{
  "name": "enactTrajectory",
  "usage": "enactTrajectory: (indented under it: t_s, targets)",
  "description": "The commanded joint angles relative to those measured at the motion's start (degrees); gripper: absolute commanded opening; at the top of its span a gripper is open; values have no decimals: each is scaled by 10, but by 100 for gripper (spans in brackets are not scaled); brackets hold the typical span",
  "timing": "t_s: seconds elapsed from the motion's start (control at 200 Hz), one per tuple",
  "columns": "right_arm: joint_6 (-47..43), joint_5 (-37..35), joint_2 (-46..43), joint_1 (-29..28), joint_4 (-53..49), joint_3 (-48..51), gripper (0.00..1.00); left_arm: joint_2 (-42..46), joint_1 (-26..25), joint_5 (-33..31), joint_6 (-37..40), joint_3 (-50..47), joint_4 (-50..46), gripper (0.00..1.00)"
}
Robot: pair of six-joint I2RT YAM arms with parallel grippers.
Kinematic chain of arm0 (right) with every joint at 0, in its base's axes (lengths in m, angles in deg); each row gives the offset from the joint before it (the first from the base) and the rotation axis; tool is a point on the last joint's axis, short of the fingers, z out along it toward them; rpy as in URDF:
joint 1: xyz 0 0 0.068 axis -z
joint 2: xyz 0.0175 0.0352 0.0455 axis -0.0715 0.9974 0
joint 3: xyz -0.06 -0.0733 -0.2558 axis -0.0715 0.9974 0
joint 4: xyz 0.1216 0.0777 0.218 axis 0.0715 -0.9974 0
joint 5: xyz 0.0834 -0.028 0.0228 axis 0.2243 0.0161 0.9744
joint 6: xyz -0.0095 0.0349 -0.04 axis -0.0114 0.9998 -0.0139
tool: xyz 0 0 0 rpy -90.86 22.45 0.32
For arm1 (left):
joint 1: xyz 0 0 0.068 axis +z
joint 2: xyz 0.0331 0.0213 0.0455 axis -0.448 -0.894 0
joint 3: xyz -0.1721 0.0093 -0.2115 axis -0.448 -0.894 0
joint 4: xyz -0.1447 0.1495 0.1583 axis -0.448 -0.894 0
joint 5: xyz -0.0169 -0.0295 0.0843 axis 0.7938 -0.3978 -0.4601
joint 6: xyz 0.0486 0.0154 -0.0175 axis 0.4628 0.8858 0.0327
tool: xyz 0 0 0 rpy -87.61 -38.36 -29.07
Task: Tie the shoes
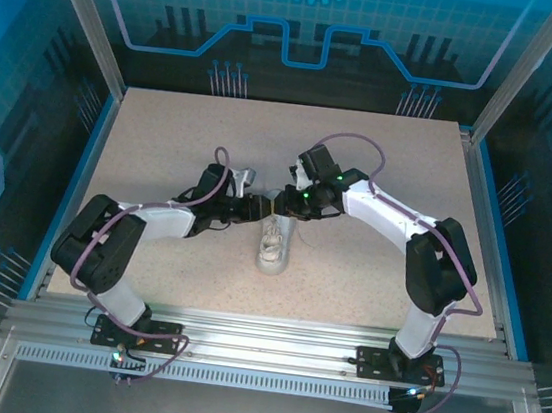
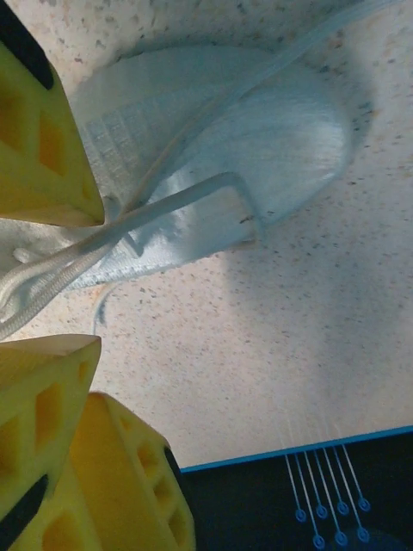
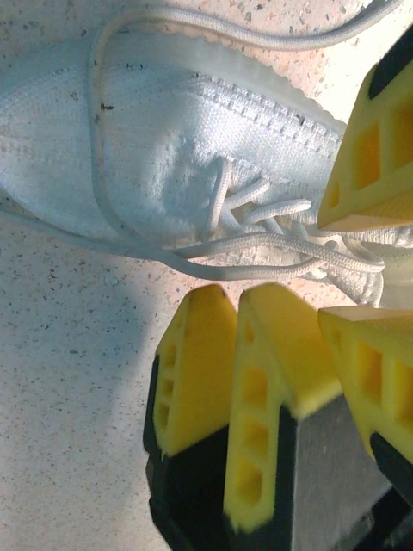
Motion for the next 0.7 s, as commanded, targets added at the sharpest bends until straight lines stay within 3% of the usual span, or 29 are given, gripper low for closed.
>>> enactTrajectory:
  t_s: [0.0, 0.405, 0.695]
  targets:
    - [3, -7, 11, -13, -10, 0, 31, 19, 13, 25, -8, -5, -8, 38]
    - [-1, -20, 46, -23, -36, -20, 26, -8, 18, 25, -14, 11, -26, 39]
    - [-1, -8, 48, -24, -24, -15, 23, 16, 47, 25, 115, 65, -116, 40]
